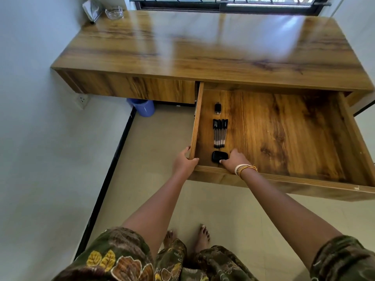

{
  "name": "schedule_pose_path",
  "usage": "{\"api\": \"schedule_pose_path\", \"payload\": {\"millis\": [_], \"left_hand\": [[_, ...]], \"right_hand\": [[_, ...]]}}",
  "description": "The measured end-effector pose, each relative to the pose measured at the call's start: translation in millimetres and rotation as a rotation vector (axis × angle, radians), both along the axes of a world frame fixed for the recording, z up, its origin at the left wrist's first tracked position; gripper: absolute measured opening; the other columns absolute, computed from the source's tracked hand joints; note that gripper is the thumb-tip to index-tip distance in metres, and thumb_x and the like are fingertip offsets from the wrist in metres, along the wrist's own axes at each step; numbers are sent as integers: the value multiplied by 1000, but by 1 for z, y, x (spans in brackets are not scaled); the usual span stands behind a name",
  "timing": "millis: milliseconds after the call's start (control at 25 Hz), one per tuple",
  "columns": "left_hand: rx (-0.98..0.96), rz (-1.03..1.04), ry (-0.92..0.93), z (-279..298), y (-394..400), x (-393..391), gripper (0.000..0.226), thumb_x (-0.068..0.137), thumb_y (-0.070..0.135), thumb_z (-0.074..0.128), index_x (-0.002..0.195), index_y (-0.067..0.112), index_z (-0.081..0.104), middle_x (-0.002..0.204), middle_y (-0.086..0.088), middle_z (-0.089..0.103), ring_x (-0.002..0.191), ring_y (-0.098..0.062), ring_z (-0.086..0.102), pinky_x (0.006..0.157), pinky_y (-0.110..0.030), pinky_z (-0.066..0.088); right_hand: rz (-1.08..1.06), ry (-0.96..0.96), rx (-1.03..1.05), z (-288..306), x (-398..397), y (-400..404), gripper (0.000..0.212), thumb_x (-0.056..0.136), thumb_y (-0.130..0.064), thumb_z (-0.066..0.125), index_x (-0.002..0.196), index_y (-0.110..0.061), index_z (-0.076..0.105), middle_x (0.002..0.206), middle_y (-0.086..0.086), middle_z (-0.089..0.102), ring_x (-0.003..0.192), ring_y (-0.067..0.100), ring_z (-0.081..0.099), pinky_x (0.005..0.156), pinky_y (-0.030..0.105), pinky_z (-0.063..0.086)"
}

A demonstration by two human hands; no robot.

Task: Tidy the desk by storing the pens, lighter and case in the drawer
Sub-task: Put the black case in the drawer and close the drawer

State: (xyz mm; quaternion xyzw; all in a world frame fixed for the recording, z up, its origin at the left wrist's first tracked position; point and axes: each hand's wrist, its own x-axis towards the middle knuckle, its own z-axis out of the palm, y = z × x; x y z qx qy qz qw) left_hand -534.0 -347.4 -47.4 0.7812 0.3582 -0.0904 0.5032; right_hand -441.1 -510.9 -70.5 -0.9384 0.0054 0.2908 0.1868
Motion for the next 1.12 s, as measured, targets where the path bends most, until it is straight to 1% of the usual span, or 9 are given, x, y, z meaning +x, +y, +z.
{"api": "schedule_pose_path", "payload": {"millis": [120,280,400,520,640,720,800,960,1120], "left_hand": [[-52,101,-37,4,-8,-14,56,93,28,60,146,24,39,141,-7,51,117,-24,55,87,-30,50],[-82,189,-71,13,-18,-27,48,96,20,55,142,25,46,140,-5,51,121,-25,53,97,-37,50],[-123,170,-113,14,-25,-61,51,95,10,55,142,26,44,139,-4,51,120,-23,53,97,-38,50],[-462,248,-33,14,-40,-102,42,97,9,49,137,23,47,135,-6,54,120,-27,53,95,-45,47],[-576,279,68,11,-61,-123,29,101,16,43,128,16,53,132,-10,59,121,-31,54,102,-49,44],[-607,311,70,12,-71,-123,29,101,17,41,128,12,52,133,-12,58,123,-32,54,104,-49,42],[-669,361,78,13,-79,-114,33,102,18,41,133,9,47,136,-13,56,125,-31,53,104,-48,42],[-878,534,32,18,-95,-78,49,98,26,50,143,11,36,141,-18,46,129,-33,48,106,-52,40],[-1029,655,3,31,-120,-39,73,90,35,64,147,14,23,150,-22,29,136,-43,36,104,-63,39]], "right_hand": [[108,-128,-84,9,-19,-7,44,95,-43,41,118,-7,54,110,14,63,98,32,61,77,38,50],[248,-440,-205,9,-54,-13,56,99,-46,20,106,-11,64,99,13,69,91,32,61,71,36,41],[282,-633,-187,1,-88,-23,49,97,-47,26,121,-16,57,116,12,63,104,33,57,89,43,40],[349,-709,-155,-16,-129,-38,66,89,-42,49,146,-14,31,148,17,36,136,38,33,110,51,29],[301,-670,0,-21,-162,-49,54,86,-30,56,135,-10,43,153,18,26,126,33,45,99,44,43],[102,-508,207,-22,-164,-58,40,87,-26,56,122,-6,53,137,19,49,104,31,58,88,41,48],[-389,-152,537,-17,-153,-72,52,86,-32,61,129,-6,51,127,19,57,103,31,58,93,42,48],[-1383,356,1411,2,-111,-110,86,75,-55,69,143,-17,31,141,20,31,124,42,40,99,56,44],[-1526,353,1491,28,-62,-127,80,84,-60,53,147,-20,23,151,16,23,133,48,30,97,69,38]]}}
